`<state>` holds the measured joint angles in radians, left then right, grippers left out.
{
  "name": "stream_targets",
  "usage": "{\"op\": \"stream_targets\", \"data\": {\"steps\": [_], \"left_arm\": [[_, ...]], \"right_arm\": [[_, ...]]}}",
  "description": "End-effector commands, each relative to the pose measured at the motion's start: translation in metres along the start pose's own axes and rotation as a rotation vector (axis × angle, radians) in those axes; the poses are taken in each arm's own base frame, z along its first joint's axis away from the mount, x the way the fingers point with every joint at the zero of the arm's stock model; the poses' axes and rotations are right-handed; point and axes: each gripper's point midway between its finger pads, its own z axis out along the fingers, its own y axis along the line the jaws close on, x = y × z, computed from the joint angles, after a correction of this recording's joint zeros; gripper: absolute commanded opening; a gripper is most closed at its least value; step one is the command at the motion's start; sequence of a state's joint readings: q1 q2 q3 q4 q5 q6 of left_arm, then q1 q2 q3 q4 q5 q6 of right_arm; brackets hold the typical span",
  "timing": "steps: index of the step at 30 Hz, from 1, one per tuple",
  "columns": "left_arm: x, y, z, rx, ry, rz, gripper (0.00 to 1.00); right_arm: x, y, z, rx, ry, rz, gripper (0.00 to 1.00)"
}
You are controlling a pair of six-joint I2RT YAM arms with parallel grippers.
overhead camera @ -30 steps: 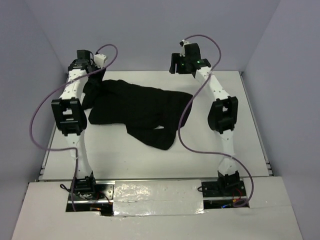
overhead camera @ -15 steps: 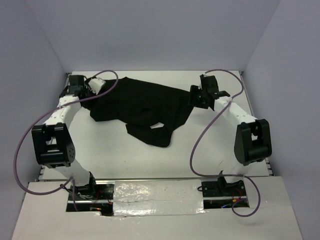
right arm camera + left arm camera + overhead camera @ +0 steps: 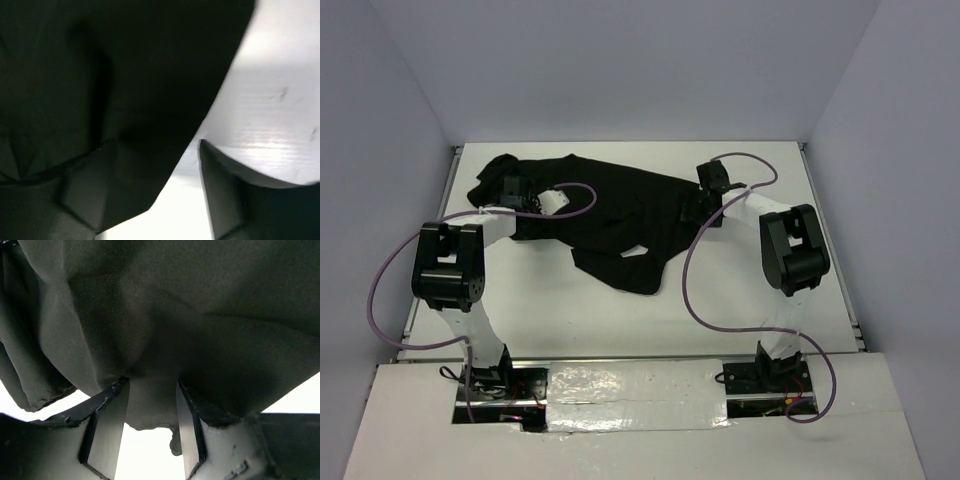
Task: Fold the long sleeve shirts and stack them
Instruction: Flatten the shirt out
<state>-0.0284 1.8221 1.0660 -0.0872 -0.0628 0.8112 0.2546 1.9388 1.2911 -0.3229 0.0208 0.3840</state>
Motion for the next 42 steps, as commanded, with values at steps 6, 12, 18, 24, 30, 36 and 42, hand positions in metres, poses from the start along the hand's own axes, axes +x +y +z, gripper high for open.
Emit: {"op": "stream_targets", "data": {"steps": [6,12,18,24,30,36,42], "left_arm": [[0.021,-0.037,0.011,0.114,0.025,0.009,0.25],[0.03,-0.004,-0.005,0.068,0.026,-0.182,0.0],[0.02,0.031,-0.077,0.012,-0.121,-0.27,0.0],[0.011,-0.001,-0.114,0.158,-0.168,-0.282,0.0],[0.016,-0.027,-0.085,0.154,-0.106,-0.151,0.21],[0.013,-0.039,-0.049,-0.027,-0.066,0.141,0.37],[0.015,-0.018,-0.025,-0.114,-0.004,0.088,0.4]], "right_arm": [[0.005,0.011,0.002,-0.01,0.011,-0.03,0.29],[-0.002,0.005,-0.027,-0.122,-0.058,0.042,0.0],[0.002,-0.024,-0.09,-0.114,-0.178,0.074,0.0],[0.034,-0.036,-0.126,-0.1,-0.211,0.083,0.0],[0.042,-0.039,-0.126,-0.074,-0.152,0.066,0.43],[0.041,-0.028,-0.096,-0.078,-0.097,0.084,0.86],[0.05,-0.013,-0.058,-0.041,-0.019,0.045,0.87]]}}
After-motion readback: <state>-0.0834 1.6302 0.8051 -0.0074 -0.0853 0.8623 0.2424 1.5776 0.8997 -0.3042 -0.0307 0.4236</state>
